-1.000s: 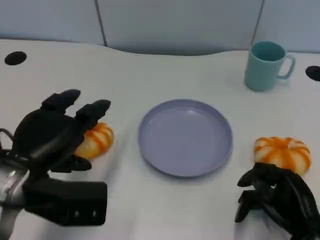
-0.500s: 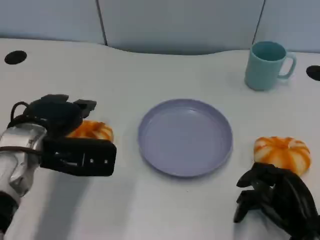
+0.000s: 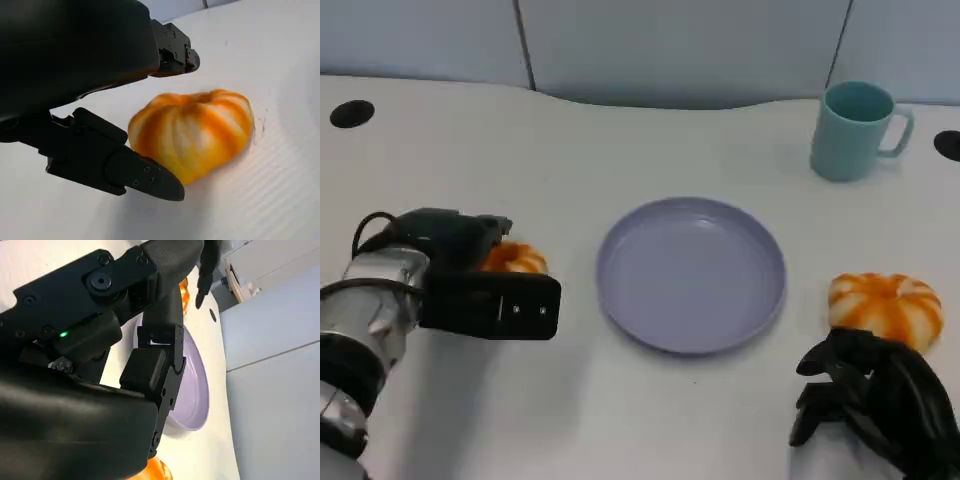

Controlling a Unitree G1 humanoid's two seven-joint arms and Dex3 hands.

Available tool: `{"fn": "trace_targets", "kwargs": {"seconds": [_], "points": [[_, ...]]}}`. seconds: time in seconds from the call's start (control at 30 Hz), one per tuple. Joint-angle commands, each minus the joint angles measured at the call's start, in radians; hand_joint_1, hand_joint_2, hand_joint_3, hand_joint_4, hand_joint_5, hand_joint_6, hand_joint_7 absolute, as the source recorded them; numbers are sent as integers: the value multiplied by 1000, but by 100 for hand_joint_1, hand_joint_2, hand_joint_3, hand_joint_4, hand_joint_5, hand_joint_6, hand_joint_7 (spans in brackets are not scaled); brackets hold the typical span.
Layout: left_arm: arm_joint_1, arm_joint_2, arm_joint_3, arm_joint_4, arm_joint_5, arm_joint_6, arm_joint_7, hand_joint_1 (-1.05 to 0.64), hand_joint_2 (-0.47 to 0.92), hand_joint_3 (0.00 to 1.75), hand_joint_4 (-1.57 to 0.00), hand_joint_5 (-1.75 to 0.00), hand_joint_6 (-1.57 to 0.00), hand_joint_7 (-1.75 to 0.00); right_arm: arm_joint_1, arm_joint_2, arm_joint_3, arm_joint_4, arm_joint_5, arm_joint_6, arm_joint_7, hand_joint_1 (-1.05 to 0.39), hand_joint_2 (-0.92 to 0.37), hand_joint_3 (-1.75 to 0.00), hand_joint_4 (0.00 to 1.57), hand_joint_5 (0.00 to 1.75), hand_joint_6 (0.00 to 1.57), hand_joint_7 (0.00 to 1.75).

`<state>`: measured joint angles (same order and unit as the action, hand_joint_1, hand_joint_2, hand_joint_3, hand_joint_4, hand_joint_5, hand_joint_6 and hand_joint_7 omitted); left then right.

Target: Grasp the bread from the table and place it into the plate.

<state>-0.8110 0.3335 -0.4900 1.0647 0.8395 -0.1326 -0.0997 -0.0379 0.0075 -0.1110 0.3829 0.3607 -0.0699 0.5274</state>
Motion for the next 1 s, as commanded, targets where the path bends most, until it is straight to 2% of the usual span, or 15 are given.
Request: {"fn": "trace_targets", "kwargs": {"seconds": [0.03, 0.3, 0.83, 0.93, 1.0], "points": [[-50, -15, -31, 97, -6, -6, 58, -66, 81, 0, 0, 0, -13, -1, 7, -17, -16, -11, 16, 6, 10, -95, -79, 0, 140, 86, 122, 79], [-81, -57, -47, 211, -36, 4, 75, -60, 81, 1, 0, 0, -13, -1, 22, -24, -21, -26, 16, 10, 16, -95, -79, 0, 140, 87, 123, 78], [-85, -112, -108, 279, -38, 58, 121, -50, 81, 0, 0, 0, -13, -1, 70, -28, -21, -92, 34, 49, 23, -93, -78, 0, 140, 85, 125, 74], [-72, -115, -116, 282, -37, 55, 149, -49, 82, 1, -4, -2, -16, -2, 76, -27, -21, -101, 35, 54, 23, -92, -78, 0, 140, 86, 124, 75], [-44, -119, -115, 282, -38, 47, 236, -39, 82, 0, -19, -9, -26, -5, 80, -25, -23, -103, 37, 54, 26, -92, -78, 0, 140, 87, 124, 75]]}}
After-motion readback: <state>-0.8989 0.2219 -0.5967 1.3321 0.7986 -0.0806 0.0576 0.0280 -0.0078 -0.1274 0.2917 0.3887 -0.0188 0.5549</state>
